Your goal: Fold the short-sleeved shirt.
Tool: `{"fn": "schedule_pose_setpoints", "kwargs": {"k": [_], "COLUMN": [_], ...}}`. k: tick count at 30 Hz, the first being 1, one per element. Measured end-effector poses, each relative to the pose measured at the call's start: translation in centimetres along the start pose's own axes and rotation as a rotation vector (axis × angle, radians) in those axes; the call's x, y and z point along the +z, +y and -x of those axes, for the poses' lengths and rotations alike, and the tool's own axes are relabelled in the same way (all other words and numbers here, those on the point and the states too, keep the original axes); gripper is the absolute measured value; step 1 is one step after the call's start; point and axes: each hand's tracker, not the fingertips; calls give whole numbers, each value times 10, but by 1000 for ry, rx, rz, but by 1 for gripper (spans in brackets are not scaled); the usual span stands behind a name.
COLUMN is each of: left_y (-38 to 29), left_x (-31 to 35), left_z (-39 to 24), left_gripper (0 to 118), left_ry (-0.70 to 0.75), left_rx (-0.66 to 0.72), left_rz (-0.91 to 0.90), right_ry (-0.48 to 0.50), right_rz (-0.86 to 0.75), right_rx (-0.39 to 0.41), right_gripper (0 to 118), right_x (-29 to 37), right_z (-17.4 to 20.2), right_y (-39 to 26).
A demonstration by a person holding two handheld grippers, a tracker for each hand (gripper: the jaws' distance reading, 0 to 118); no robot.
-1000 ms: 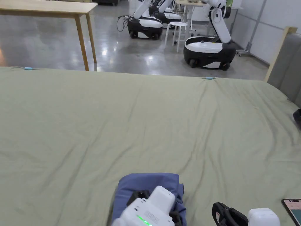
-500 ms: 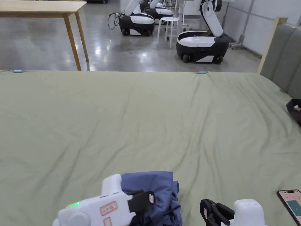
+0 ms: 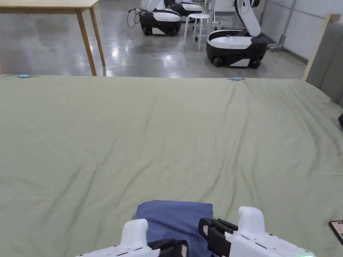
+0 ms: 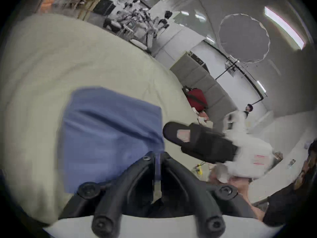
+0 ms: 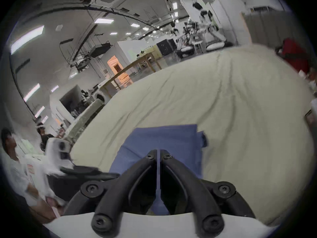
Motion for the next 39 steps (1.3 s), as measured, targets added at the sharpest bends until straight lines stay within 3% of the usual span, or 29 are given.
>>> {"fn": "schedule_pose_setpoints", "kwargs": {"k": [2, 3, 5, 6, 10, 14, 15, 16, 17, 19, 20, 22, 24, 29, 39], "left_y": [7, 11, 18, 20, 15, -2, -7, -3, 0, 4, 6, 2, 0, 8, 65], "left_x": [29, 41, 53, 54, 42, -29, -46, -55, -64, -73, -75, -76, -62, 8, 219], "left_z": [20, 32, 57, 69, 112, 135, 132, 125, 119, 111, 111, 111, 115, 123, 266], "left_gripper": [9, 28, 100, 118, 118, 118, 118, 118, 111, 36, 32, 31, 31, 31, 31], "left_ry": [47, 69, 96, 106, -8, -362, -442, -446, -416, -369, -312, -124, -183, -47, 278], "left_rx": [-1, 1, 35, 70, 264, 532, 563, 494, 464, 471, 488, 465, 469, 340, 262], "left_rz": [-51, -79, -93, -65, -109, 53, 70, -5, -19, -31, -32, 2, -16, -66, -106], "right_ry": [59, 96, 77, 49, 67, 87, 92, 96, 98, 94, 86, 66, 79, 59, 124], "right_rz": [5, 10, 21, 32, 23, 29, 31, 32, 32, 34, 31, 14, 22, 19, 46], "right_rx": [-49, -77, -103, -124, -200, -203, -202, -200, -199, -190, -183, -163, -158, -87, -38], "right_gripper": [4, 4, 4, 4, 4, 4, 4, 4, 4, 4, 4, 4, 4, 4, 4], "right_x": [-17, -24, -32, -35, -32, -29, -30, -30, -30, -27, -24, -17, -12, -1, -27], "right_z": [-12, -21, -33, -39, -55, -57, -57, -57, -57, -54, -52, -50, -47, -20, 47], "right_y": [-11, -17, -23, -25, -25, -25, -26, -25, -24, -23, -22, -21, -20, -22, -44]}}
